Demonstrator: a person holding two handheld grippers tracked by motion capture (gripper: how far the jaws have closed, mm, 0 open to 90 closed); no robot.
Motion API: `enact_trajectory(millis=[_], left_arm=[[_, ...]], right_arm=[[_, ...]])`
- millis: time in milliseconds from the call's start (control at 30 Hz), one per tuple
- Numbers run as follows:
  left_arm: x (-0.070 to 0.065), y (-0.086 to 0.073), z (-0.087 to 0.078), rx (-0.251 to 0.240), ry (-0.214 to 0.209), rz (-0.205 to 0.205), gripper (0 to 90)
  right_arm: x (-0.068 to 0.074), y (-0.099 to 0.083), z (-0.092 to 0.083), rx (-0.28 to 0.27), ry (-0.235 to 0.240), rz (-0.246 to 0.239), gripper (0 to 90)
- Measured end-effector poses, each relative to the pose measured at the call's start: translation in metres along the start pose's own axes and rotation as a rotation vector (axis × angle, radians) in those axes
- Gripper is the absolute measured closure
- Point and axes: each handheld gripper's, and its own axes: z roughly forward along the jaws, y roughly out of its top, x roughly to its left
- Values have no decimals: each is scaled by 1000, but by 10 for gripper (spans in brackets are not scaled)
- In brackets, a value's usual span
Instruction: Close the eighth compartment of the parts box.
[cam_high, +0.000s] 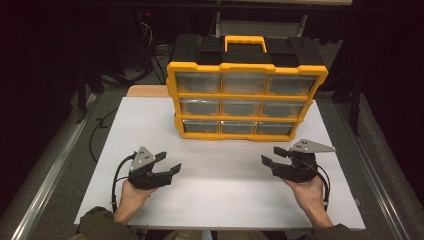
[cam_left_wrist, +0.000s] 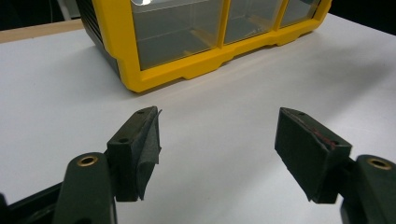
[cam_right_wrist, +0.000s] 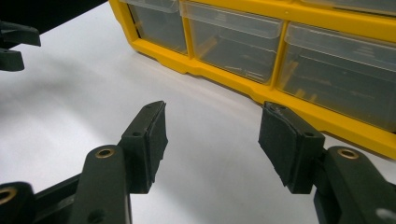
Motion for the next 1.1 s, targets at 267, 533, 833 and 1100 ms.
enact_trajectory(millis=[267,533,833,1100], left_arm=[[1,0,-1,1,0,0,314],[2,1,-1,-4,4,-3,314],[2,1,-3,-17,21,-6,315],[5,1,-3,-23,29,-18,316]], right_arm=[[-1,-10,-5,-6,-15,21,423],[-5,-21,-8,-9,-19,43,409],[-10,-35,-7,-15,-46,53,394],[-21,-46,-11,-43,-86,76,388]])
